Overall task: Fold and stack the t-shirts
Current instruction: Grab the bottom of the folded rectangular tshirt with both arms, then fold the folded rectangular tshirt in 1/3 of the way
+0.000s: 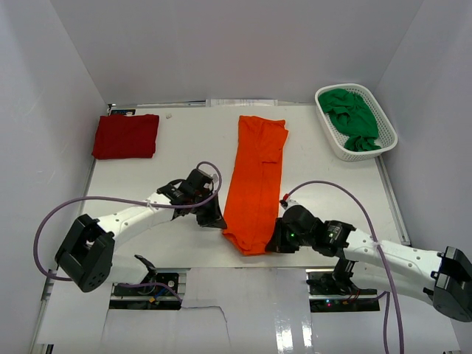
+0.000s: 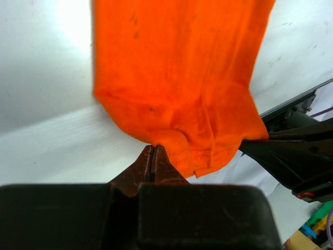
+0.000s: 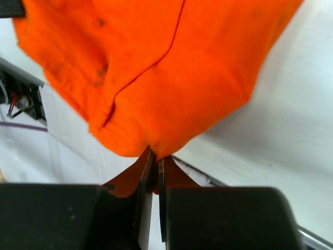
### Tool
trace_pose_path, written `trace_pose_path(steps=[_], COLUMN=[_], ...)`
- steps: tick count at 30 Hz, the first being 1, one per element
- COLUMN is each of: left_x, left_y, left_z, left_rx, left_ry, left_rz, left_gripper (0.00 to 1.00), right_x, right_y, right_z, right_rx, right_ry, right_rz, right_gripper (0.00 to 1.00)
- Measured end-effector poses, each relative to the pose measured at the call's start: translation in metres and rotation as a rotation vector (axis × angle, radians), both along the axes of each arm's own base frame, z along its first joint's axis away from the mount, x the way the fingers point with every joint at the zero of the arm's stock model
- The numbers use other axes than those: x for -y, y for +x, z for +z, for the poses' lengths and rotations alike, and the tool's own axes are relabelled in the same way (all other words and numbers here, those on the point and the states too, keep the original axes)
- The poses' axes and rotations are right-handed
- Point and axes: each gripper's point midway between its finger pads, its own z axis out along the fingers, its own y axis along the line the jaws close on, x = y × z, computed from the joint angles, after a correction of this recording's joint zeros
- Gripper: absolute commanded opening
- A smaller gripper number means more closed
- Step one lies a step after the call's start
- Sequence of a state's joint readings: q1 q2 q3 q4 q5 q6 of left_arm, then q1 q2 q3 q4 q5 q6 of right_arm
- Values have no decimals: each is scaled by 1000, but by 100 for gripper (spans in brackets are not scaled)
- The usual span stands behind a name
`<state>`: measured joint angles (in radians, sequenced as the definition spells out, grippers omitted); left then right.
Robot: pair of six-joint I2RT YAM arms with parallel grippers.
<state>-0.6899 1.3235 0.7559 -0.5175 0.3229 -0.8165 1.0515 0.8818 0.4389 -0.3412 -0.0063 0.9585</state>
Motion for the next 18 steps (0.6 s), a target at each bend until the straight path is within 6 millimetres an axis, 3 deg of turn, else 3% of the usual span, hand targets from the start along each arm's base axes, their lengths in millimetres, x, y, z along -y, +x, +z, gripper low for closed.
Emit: trace_pose_path(steps=[7, 12, 18], left_x=[4, 13, 30], left_y=[45, 93, 153], left_z=[23, 37, 43], left_rx=[93, 164, 226], left_ry=[12, 26, 27], left_rz=[53, 84, 104], left_gripper=[0, 0, 0], right_x=[9, 21, 25], right_y=[53, 101, 142], right_z=[17, 31, 38], right_rx=[98, 162, 200], right_ry=[-38, -77, -125], right_rz=[-47, -80, -66], right_gripper=[8, 8, 8])
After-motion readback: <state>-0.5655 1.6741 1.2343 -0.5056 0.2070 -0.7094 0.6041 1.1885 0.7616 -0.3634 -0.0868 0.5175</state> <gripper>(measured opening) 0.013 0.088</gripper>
